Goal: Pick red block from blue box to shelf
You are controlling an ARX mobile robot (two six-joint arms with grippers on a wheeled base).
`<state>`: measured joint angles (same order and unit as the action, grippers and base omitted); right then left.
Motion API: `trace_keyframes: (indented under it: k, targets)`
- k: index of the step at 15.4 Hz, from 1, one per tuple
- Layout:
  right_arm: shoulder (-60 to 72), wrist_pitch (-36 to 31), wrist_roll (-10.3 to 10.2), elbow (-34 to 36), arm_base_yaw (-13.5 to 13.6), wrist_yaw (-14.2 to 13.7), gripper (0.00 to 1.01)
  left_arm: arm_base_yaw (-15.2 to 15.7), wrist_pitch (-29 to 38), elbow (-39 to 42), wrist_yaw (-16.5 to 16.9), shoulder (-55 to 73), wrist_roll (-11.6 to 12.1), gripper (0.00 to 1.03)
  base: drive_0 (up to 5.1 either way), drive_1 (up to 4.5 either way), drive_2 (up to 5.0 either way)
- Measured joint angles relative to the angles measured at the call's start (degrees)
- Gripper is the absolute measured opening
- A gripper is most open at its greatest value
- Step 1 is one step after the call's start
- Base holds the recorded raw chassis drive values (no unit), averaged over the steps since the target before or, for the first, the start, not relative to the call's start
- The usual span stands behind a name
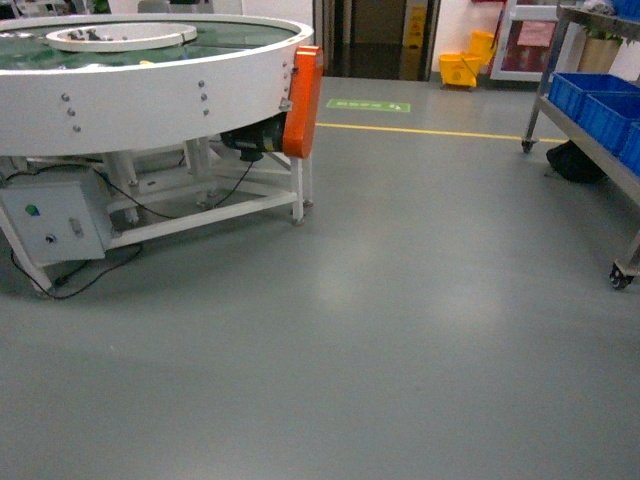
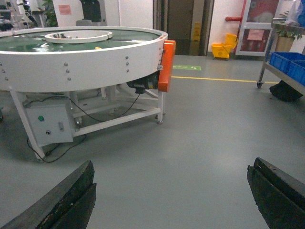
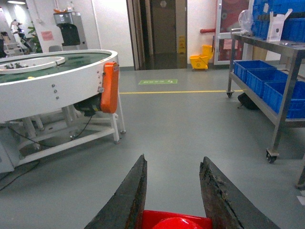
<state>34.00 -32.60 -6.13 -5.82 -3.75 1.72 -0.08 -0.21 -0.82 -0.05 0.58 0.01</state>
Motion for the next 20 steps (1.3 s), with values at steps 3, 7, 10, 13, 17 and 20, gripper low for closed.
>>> trace_keyframes:
  k: [3, 7, 10, 13, 17, 20]
  targets:
    - [0.0, 0.1, 0.0, 0.0, 0.0, 0.0, 0.28, 0.0, -0.1, 0.0, 0.0, 0.0, 0.0, 0.98, 2.8, 1.68, -5.2]
    - [0.0, 0.1, 0.0, 0.0, 0.0, 0.0, 0.28, 0.1, 0.0, 0.0, 0.2, 0.0, 0.0, 0.98, 1.4, 0.36, -6.6]
    - [0.0, 0.2, 0.0, 0.0, 0.0, 0.0, 0.28, 0.1, 0.0, 0.0, 0.0, 0.0, 0.0, 0.98, 1.1, 0.07, -6.9]
    - [0.0, 0.1, 0.0, 0.0, 0.0, 0.0, 0.28, 0.1, 0.0, 0.0, 0.1, 0.0, 0.0, 0.98, 1.1, 0.07, -6.9]
    - [0.0, 0.0, 0.0, 0.0, 0.0, 0.0, 0.28, 0.1, 0.1, 0.0, 0.0, 0.0, 0.0, 0.98, 1.1, 0.07, -6.9]
    - [0.0, 0.0, 0.0, 0.0, 0.0, 0.0, 0.28, 0.1, 0.0, 0.0, 0.0, 0.0, 0.0, 0.98, 1.1, 0.07, -6.9]
